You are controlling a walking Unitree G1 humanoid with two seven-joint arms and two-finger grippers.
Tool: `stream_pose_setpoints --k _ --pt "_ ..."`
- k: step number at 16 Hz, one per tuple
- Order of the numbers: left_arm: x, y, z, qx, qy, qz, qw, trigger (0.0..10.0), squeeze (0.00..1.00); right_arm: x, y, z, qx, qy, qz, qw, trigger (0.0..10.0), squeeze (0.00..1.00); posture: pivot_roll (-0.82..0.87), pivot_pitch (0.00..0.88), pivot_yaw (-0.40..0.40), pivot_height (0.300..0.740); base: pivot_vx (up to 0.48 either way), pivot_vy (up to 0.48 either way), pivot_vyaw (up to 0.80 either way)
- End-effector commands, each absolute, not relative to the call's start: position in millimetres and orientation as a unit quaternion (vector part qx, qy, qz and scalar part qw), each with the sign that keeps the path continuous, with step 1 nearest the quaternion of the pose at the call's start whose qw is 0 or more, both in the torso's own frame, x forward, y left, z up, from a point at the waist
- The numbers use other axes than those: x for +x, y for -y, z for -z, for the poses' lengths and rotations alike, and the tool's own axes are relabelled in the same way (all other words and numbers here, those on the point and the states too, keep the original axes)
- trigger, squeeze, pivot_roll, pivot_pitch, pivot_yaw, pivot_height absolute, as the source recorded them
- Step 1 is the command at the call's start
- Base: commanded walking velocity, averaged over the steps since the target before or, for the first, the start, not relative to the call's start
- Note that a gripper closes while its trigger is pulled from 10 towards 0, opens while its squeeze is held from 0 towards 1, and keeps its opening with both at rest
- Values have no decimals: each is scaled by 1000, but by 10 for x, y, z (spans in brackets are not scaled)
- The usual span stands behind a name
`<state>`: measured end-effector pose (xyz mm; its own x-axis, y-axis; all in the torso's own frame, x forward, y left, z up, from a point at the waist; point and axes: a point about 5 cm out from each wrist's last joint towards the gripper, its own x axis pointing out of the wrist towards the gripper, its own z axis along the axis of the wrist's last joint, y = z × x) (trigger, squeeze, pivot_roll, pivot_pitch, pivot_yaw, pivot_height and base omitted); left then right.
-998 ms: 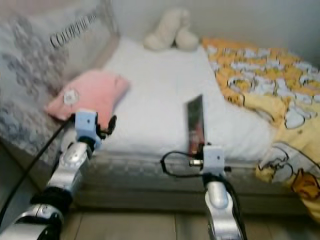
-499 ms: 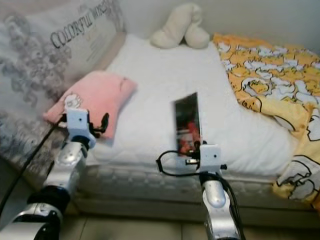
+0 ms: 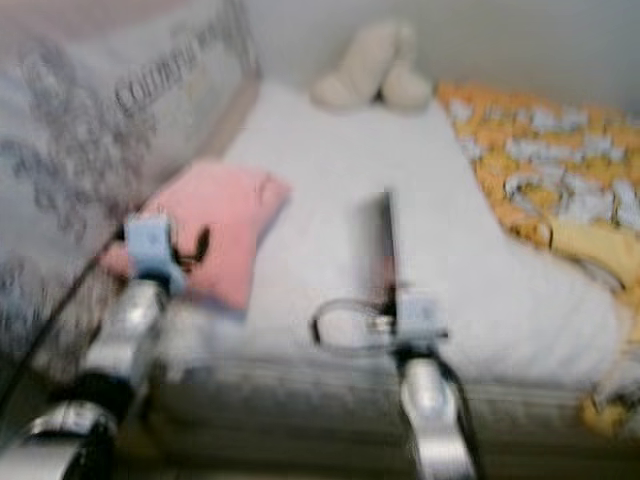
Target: Clean up the room
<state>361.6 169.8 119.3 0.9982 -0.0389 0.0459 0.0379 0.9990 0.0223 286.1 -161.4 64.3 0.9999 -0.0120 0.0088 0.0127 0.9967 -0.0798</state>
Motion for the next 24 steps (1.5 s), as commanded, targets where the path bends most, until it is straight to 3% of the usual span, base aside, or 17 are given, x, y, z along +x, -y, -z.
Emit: stream_pose_setpoints --k 1,10,14,15,17,19,21,24 --pt "3628 -1586 -1195 8 22 34 999 10000 0 2894 1774 -762 -45 33 34 998 0 0 111 0 -20 740 289 386 0" --pt "3596 -1473 -1184 14 26 33 999 10000 0 2909 1878 -799 -47 27 45 997 0 0 107 0 -26 740 288 384 0" --pt "3557 -1221 -1399 -15 72 80 994 10000 0 3366 1765 -1129 103 38 12 994 0 0 162 38 -9 740 0 0 0" --pt "3521 -1174 -1465 -12 79 101 992 10000 0 3519 1625 -1197 153 25 -23 988 0 0 210 104 2 740 0 0 0" --pt "3495 -1164 -1484 -2 74 117 990 10000 0 3669 1437 -1235 201 0 -66 977 0 0 249 155 16 740 0 0 0" --pt "3453 -1182 -1531 8 74 123 990 10000 0 3769 1246 -1224 324 -40 -92 941 0 0 296 207 17 740 0 0 0" --pt "3414 -1164 -1578 8 76 124 989 10000 0 3743 1265 -1077 381 -79 -86 917 0 0 332 236 11 740 0 0 0" --pt "3263 -1010 -1661 -16 76 159 984 10000 0 3614 1559 -794 377 -123 -55 916 0 0 353 247 -3 740 0 0 0"
